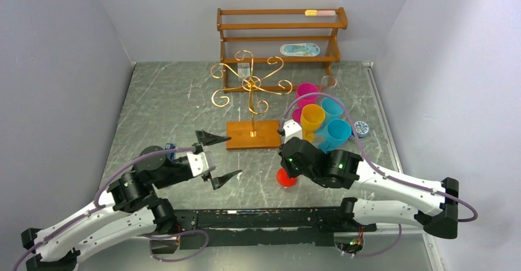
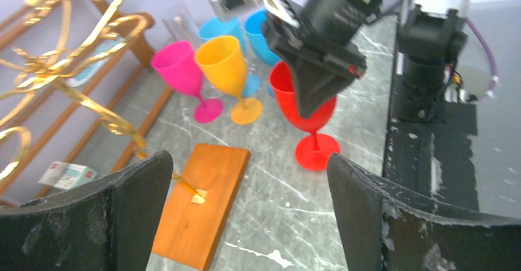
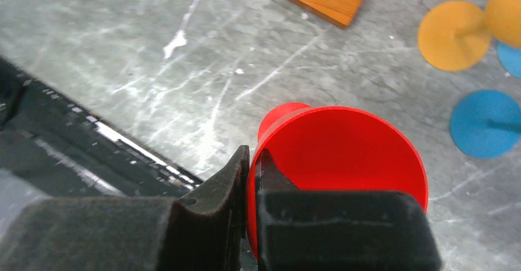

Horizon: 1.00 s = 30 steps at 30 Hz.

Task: Take the wine glass off the wine glass rack
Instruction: Place the wine glass at the center of the board.

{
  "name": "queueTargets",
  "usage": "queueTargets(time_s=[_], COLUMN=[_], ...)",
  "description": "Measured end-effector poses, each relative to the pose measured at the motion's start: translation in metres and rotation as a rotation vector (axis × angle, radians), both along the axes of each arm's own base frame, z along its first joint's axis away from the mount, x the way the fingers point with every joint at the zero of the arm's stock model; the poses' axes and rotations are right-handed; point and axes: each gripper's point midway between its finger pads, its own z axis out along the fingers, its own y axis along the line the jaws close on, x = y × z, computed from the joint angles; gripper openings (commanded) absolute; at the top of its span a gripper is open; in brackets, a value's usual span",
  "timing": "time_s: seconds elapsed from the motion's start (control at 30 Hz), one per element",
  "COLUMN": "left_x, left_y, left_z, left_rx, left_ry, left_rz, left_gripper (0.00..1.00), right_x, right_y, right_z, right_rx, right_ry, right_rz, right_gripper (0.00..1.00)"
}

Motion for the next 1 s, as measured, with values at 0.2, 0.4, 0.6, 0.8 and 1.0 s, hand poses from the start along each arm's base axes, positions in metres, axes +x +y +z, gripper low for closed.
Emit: queueTargets(time_s=[0.2,0.4,0.6,0.8,1.0], left_x=[0.012,0.031,0.044,0.053,0.056], left_y=[0.022,0.035,0.045,0.052,0.054], left_z=[0.02,0.018,0.011,0.003,0.001], left_rx=[-0.079,-0.119,-0.155,-0.153,-0.142], left_ry=[-0.018,0.064,0.169,0.249,0.294], left_rz=[0.133,0.279,0.405,0.492,0.533], left_gripper=[1.0,1.0,1.0,1.0,1.0], right_x=[0.014,0.029,0.048,0.075,0.083], right_y=[-0.019,-0.034,-0.044,-0.068,-0.08], right_z=[-0.027,-0.011,-0.006,-0.028,-0.022], right_rx=[-0.064,-0.005,0.011,-0.067,-0.02], right_ry=[-0.043,-0.123,-0.159,-0.085,-0.091], right_rz=[-0.127,-0.267,-0.39,-0.519,-0.56], right_gripper=[0.0,0.0,0.0,0.0,0.0])
